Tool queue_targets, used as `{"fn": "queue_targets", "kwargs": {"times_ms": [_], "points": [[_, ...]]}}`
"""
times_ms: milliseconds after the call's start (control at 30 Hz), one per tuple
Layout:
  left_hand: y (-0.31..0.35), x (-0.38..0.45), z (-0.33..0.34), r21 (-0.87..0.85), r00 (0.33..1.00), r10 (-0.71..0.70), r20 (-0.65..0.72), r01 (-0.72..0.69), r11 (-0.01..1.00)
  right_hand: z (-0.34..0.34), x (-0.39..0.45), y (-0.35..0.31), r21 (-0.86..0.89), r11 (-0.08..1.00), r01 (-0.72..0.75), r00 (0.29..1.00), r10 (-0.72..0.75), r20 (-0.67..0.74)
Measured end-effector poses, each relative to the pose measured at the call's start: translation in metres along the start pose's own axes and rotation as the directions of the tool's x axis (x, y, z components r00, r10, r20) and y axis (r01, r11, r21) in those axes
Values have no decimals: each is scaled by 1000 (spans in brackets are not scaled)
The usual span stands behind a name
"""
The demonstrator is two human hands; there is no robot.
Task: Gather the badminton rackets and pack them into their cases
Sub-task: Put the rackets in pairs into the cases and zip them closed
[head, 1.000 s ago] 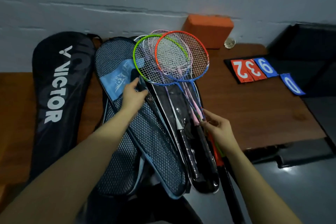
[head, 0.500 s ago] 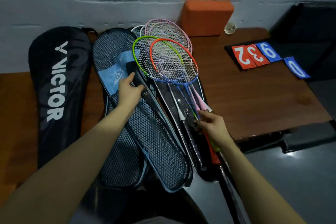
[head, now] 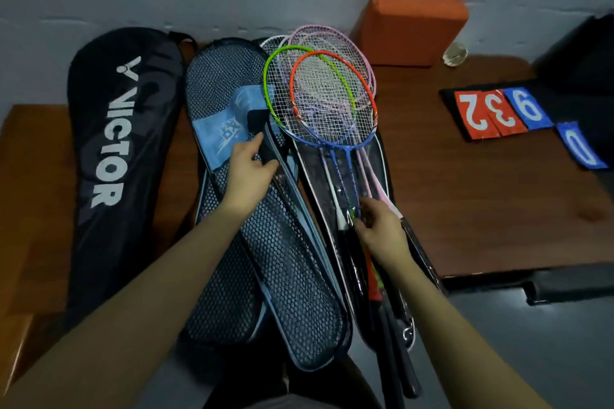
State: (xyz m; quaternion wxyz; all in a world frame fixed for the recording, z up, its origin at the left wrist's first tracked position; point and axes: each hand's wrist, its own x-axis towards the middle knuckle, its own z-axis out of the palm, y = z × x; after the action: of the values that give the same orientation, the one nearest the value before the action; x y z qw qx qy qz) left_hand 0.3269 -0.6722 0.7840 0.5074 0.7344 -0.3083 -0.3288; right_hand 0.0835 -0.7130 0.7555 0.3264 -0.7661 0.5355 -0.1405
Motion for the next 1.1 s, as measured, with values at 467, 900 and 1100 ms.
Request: {"fn": "queue_targets", "kwargs": {"times_ms": [467, 900, 1100], "points": [[6, -5, 3, -28, 995, -91, -29, 90, 996, 24, 48, -13, -167, 977, 130, 968, -161, -191], [14, -1, 2, -112, 996, -86, -38, 81, 990, 2, 38, -22, 189, 979, 72, 981, -35, -188], [30, 17, 15, -182, 990, -66, -121, 43, 982, -31, 19, -6, 145, 985, 89, 969, -52, -242]]}}
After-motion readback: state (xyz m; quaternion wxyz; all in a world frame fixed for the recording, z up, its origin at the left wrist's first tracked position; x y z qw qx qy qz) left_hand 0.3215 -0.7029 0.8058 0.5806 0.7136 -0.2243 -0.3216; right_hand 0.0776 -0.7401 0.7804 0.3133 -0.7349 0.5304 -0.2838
